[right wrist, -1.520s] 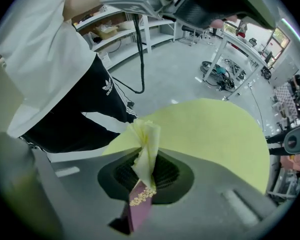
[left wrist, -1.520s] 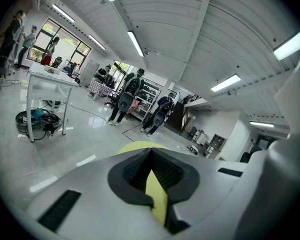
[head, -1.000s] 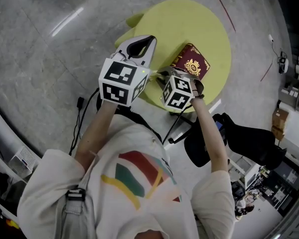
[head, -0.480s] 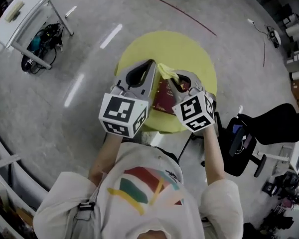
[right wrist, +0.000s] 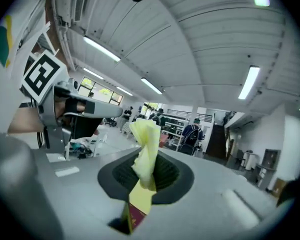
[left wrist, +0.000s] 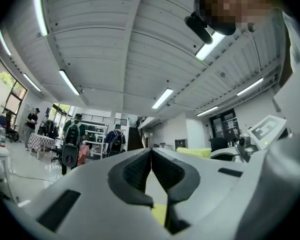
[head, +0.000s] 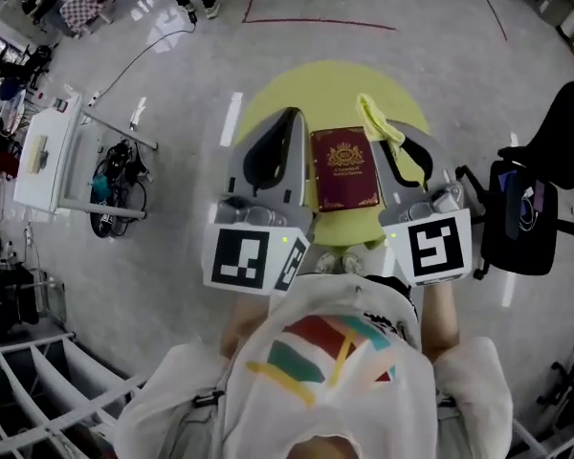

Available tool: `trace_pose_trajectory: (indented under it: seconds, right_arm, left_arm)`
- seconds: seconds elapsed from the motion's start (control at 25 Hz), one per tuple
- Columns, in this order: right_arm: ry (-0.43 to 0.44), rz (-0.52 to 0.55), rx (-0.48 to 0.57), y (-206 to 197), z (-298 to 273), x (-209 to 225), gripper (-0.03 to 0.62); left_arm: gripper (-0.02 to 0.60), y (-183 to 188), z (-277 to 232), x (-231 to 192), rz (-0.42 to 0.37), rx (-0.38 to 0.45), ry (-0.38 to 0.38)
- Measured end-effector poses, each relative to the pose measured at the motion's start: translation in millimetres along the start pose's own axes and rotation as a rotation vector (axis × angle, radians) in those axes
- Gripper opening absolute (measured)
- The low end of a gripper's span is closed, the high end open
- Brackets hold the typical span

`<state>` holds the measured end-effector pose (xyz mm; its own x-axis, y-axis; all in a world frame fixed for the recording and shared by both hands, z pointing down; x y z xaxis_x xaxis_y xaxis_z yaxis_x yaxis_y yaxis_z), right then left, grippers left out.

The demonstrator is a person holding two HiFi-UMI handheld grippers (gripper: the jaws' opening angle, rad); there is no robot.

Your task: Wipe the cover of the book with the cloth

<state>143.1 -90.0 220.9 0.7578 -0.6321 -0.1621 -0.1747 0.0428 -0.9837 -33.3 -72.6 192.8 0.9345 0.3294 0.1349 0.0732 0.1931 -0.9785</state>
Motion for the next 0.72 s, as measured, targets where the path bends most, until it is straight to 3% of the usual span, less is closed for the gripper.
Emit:
trace_pose_trajectory:
  seconds: [0.12, 0.28, 0.72]
  right_arm:
    - [-0.077, -0.08, 0.057, -1.9, 20.6, 4.1, 0.028]
    - [-0.153, -0.11, 0.089, -9.0, 34.9, 6.1, 0.028]
    - [-0.177, -0.105, 0.088, -14.0, 41.1, 2.7, 0.028]
  left_arm:
    - [0.015, 5.4, 0.0, 10.3, -0.047, 0.019, -0.008]
    - [0.015, 6.1, -1.6, 18.7, -0.065, 0.027, -0.024]
    - [0.015, 9.8, 0.4, 22.9, -0.08, 0.044, -0.012]
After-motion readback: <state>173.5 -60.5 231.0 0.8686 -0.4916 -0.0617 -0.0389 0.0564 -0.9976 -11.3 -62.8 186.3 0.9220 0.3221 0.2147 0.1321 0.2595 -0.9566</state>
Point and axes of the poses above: the fingertips, and each gripper's own axes: z backward along the fingers, x to its right, y out of its top, the point moved 9 cm from there along z, backward along the fingers, and after that the axes turned 9 degrees about -z, right-handed, at the moved point
